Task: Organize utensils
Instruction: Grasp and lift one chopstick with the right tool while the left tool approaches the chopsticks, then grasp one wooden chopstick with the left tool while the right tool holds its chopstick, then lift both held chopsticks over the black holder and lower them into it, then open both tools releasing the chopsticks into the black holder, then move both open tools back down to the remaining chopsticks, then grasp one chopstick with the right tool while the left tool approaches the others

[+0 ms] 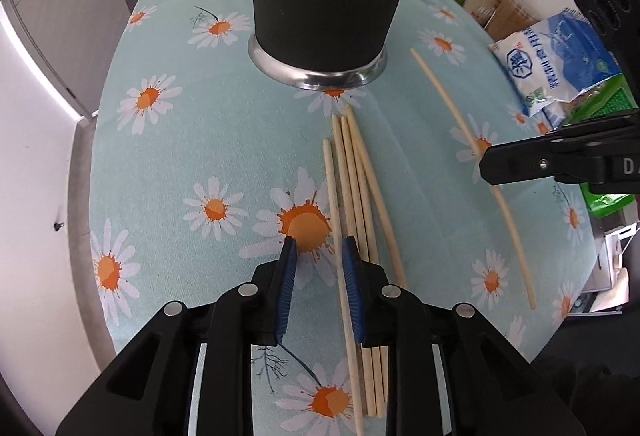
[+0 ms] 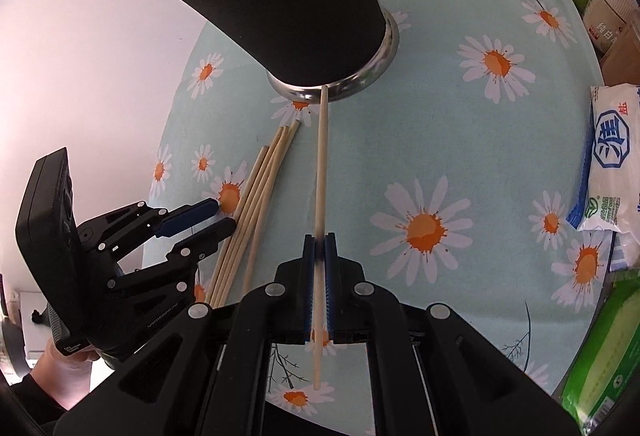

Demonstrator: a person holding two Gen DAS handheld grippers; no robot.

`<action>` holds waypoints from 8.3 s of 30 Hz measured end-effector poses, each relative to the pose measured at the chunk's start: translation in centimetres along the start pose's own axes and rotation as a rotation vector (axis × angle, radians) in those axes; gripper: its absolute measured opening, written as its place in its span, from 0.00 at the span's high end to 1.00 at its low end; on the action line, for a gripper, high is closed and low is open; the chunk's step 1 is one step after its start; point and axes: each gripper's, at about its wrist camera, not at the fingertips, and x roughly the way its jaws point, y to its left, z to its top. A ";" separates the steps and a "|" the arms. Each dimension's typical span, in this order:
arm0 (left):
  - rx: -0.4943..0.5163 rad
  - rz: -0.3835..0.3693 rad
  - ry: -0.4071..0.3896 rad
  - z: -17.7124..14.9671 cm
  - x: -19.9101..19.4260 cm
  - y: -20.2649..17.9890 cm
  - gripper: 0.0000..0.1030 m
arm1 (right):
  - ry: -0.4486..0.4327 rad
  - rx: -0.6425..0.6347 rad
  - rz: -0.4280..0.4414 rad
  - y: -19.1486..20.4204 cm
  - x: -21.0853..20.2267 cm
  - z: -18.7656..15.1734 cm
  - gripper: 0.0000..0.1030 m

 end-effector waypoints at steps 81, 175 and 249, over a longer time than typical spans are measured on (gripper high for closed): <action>-0.004 -0.417 -0.796 9.6 -18.5 5.2 0.97 | -0.674 -0.092 0.165 7.5 -14.4 5.3 0.94; -0.057 -0.298 -0.489 0.5 -10.4 7.0 0.56 | -0.440 0.186 0.115 2.7 -6.3 -1.5 0.47; -0.039 -0.191 -0.013 -0.9 -0.9 1.0 0.80 | -0.086 0.322 0.071 -1.3 -0.4 -0.6 0.95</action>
